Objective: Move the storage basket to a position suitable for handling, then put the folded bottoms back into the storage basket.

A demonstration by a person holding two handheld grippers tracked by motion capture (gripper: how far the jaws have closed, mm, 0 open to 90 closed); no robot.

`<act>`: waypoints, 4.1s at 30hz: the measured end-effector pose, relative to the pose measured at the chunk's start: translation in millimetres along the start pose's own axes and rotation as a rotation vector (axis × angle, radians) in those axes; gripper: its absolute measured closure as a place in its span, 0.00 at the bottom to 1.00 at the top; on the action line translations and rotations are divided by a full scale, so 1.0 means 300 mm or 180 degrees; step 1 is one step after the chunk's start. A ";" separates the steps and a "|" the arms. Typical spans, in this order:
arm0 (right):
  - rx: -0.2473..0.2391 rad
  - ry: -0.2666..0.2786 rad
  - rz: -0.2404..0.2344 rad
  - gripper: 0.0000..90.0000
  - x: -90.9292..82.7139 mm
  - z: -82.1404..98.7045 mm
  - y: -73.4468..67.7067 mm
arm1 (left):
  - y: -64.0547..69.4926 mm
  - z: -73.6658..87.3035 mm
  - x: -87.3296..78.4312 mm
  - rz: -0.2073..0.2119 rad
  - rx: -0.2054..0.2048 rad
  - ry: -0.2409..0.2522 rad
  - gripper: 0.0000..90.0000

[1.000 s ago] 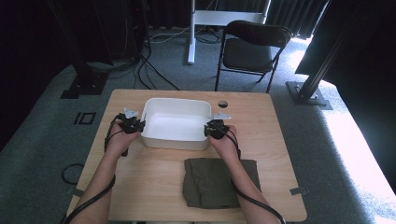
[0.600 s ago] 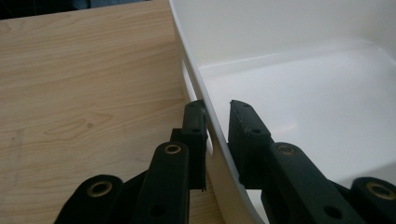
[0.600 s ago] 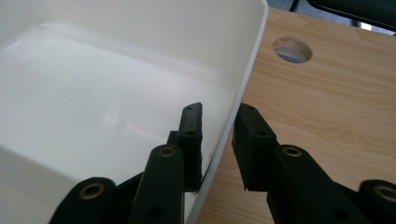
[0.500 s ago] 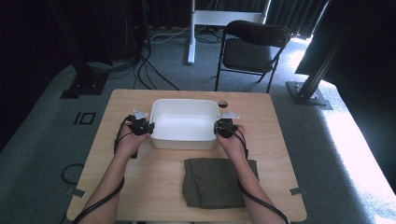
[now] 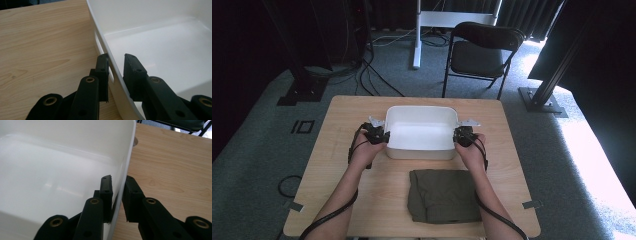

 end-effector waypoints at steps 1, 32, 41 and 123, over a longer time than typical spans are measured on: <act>0.0018 -0.0002 0.0011 0.89 0.001 0.001 0.008 | 0.007 -0.004 0.005 0.0000 -0.0004 0.0005 0.84; 0.0213 -0.0060 0.0177 0.91 0.008 0.035 0.234 | 0.200 -0.084 0.127 0.0145 0.0056 -0.0041 0.83; 0.0251 -0.0083 0.0219 0.91 0.015 0.042 0.302 | 0.252 -0.111 0.164 0.0203 0.0063 -0.0063 0.83; 0.0233 0.0620 -0.0557 0.15 -0.230 0.046 0.272 | 0.344 -0.087 -0.048 0.1141 0.0582 0.0279 0.22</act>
Point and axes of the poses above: each handheld gripper's, and its own axes: x roughly forward along the jaws, z roughly out of its underside, y roughly to its right, the point moved 6 cm from there along x, roughly forward along the jaws, and after that the axes turned 7 degrees about z, right-handed, at the moved point
